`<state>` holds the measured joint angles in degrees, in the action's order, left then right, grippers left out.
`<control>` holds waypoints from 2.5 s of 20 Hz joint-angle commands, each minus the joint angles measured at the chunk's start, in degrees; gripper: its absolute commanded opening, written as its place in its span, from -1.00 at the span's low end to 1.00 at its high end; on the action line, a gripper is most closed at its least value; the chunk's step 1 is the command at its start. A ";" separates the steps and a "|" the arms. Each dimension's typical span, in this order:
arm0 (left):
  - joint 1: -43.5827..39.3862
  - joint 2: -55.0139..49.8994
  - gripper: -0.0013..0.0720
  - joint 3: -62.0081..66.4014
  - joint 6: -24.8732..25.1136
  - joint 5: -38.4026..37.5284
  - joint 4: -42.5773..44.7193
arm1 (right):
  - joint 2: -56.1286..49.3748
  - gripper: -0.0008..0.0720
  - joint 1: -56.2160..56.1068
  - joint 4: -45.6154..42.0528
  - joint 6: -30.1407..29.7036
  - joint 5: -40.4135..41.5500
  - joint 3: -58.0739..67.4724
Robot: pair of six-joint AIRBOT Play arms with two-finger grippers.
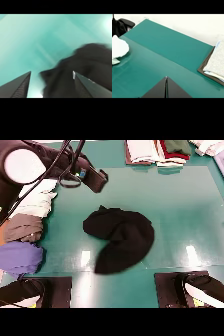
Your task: Fold the shirts.
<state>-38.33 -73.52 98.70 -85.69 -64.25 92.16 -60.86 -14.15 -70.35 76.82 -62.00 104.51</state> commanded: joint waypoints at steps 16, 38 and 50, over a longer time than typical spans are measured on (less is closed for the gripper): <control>17.77 -19.52 0.50 -24.11 10.67 6.34 -38.16 | -1.01 -0.93 0.02 -0.24 1.38 -9.75 -0.04; 29.66 -7.19 -0.90 -16.74 10.78 3.19 -27.54 | -24.41 0.26 8.61 16.33 4.98 6.95 -47.56; 29.68 6.21 -0.90 -6.51 10.71 4.07 -21.99 | -17.88 -0.93 6.69 13.05 -1.92 1.51 -16.90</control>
<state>-8.64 -73.45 87.11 -75.00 -60.71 67.96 -85.03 -8.86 -55.51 76.31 -57.69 78.63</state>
